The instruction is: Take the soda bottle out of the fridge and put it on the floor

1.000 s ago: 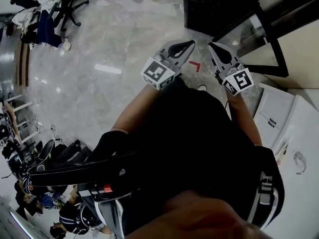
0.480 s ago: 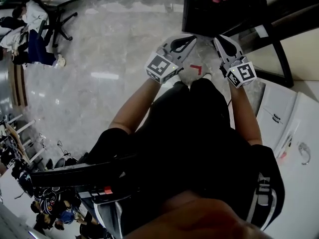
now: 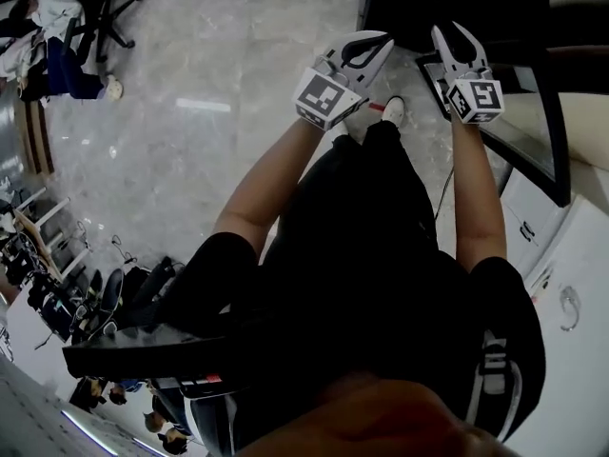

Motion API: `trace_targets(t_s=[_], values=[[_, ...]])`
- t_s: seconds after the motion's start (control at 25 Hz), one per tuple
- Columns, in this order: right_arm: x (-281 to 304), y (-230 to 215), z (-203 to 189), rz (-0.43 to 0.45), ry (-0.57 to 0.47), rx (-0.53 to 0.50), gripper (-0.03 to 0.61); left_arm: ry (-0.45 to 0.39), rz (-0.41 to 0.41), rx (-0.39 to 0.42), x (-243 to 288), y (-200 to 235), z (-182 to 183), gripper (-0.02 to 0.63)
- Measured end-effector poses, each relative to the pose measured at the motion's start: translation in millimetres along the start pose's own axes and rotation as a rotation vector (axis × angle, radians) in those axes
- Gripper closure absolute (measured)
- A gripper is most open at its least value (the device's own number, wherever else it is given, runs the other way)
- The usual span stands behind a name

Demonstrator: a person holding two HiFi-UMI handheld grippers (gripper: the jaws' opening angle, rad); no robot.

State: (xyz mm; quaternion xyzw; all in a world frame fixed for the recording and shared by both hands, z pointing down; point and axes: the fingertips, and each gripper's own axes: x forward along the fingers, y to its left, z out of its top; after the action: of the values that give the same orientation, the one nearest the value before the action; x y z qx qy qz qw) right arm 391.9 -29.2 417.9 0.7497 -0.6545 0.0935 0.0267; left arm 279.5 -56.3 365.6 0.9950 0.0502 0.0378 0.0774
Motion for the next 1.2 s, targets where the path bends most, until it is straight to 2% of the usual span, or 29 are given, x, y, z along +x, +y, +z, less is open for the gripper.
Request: trace_targets(t_s=[0.24,0.32,0.4,0.84,1.2], values=[[41.3,-56.9,-47.6,-0.083,0.041,0.026,0.352,-0.005,0.019,0.027,51.5,20.1,-30.7,0.611],[54.1,-72.7,-68.1,-0.1,0.057,0.036,0.295,0.014,0.032,0.012,66.5,25.4,-45.5,0.611],[68.6,-88.6,-83.9,-0.124,0.063,0.024,0.273,0.02,0.052,-0.015,81.8,34.7,-57.8,0.611],[116.4,-127.5,-114.5,-0.175,-0.005,0.001,0.236,0.011,0.125,-0.075,122.4,64.1,-109.3,0.611],[150.2,-134.1,-107.7,-0.16,0.008,-0.084,0.236,0.008,0.154,-0.102,132.0,72.4,-124.7,0.611]])
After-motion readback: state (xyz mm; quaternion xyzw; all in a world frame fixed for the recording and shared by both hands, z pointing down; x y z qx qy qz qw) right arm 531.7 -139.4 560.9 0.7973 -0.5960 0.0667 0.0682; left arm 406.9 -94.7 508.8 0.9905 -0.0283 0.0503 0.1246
